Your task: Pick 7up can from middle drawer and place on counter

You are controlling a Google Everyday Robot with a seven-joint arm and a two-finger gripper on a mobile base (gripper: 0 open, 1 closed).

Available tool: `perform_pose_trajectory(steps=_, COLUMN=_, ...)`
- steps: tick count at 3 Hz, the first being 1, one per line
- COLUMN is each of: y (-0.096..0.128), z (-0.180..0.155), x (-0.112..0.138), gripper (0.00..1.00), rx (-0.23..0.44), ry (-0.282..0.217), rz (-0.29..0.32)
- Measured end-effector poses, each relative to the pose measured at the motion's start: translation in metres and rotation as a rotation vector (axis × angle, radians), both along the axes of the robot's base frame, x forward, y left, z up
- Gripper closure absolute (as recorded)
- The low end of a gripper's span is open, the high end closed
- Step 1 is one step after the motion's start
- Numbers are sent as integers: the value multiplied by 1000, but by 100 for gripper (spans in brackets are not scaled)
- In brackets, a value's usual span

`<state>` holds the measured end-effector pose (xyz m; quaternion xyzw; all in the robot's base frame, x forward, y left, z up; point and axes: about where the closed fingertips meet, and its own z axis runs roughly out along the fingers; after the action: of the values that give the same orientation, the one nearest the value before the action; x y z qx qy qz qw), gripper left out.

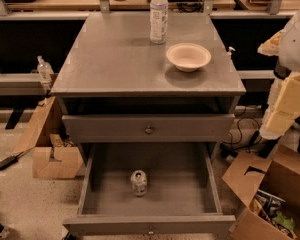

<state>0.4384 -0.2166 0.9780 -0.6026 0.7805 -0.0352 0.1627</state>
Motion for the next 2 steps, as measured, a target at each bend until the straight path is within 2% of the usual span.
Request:
perform_pose_trajectory(steps=1, y=0, z=3, x=0, gripper=0, rx=6, ry=-11, rz=-1)
perform_pose_trajectory(steps=2, y=2, z=-13, x=6, gripper=0, rx=82, ry=-36, rz=1)
